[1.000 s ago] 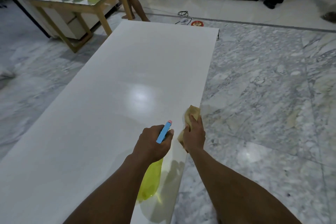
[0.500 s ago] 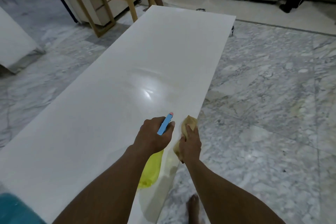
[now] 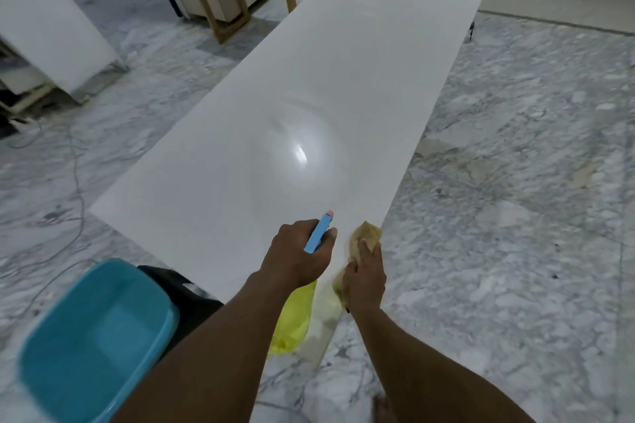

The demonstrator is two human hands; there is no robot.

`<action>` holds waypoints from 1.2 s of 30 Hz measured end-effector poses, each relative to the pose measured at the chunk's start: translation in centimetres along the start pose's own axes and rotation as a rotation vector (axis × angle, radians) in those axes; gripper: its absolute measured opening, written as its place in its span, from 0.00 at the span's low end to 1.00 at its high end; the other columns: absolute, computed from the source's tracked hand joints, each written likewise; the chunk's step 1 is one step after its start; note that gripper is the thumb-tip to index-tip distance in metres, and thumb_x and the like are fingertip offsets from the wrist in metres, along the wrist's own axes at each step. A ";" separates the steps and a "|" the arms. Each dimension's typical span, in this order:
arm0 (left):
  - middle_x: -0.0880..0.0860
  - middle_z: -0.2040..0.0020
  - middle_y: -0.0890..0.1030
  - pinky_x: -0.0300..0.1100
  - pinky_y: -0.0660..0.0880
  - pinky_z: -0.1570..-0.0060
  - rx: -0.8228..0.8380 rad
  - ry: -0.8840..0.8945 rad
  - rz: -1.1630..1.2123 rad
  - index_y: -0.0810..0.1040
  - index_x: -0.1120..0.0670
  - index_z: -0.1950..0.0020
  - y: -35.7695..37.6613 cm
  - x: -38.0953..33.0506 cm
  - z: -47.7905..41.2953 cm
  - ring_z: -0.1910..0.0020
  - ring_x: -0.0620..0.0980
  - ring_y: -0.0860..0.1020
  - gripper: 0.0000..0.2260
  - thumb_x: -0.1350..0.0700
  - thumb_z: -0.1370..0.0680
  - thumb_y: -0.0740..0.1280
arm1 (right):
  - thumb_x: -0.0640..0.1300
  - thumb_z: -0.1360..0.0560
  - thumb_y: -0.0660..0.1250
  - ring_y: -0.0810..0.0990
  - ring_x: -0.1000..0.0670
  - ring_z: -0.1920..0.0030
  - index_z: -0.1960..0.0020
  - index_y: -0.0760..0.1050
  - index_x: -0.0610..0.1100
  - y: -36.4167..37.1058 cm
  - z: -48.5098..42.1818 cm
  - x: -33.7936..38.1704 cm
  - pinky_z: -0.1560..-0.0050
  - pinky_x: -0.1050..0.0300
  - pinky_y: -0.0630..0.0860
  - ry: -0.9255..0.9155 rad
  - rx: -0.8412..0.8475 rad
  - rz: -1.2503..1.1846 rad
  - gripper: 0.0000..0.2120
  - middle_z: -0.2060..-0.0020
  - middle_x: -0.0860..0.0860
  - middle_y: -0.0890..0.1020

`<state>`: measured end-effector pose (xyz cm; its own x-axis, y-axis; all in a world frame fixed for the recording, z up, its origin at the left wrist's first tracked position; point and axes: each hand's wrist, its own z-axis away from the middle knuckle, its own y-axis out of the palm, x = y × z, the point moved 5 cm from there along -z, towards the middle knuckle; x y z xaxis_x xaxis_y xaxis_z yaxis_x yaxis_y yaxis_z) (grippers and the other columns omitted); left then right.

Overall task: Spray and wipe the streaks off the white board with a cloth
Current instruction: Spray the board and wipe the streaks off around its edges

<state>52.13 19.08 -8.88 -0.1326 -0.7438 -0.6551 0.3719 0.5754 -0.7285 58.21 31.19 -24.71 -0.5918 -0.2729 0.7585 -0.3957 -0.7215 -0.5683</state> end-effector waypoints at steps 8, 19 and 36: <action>0.59 0.67 0.79 0.58 0.79 0.63 0.040 0.066 -0.028 0.72 0.58 0.62 -2.6 6.4 6.8 0.68 0.61 0.82 0.19 0.47 0.17 0.64 | 0.40 0.20 0.61 0.66 0.43 0.26 0.26 0.68 0.51 3.2 9.7 -2.0 0.29 0.49 0.64 0.044 -0.085 -0.017 0.23 0.23 0.47 0.63; 0.55 0.68 0.76 0.47 0.68 0.63 0.124 0.195 -0.071 0.79 0.61 0.56 -8.8 14.2 18.0 0.69 0.53 0.72 0.18 0.48 0.16 0.64 | 0.41 0.21 0.62 0.78 0.43 0.39 0.31 0.74 0.50 8.2 28.1 -3.3 0.42 0.55 0.72 0.223 -0.040 -0.087 0.19 0.37 0.46 0.79; 0.48 0.69 0.74 0.47 0.71 0.62 -0.044 0.124 -0.111 0.71 0.50 0.66 -29.0 21.1 17.8 0.65 0.55 0.77 0.19 0.47 0.16 0.65 | 0.49 0.21 0.62 0.81 0.40 0.54 0.49 0.81 0.37 14.4 28.0 20.1 0.37 0.42 0.74 0.390 0.484 -0.984 0.16 0.56 0.39 0.84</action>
<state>54.95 -19.34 1.96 -0.2836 -0.7576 -0.5879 0.3083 0.5085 -0.8040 60.22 -2.49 -8.71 -0.3875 0.6937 0.6071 -0.5445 -0.7036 0.4565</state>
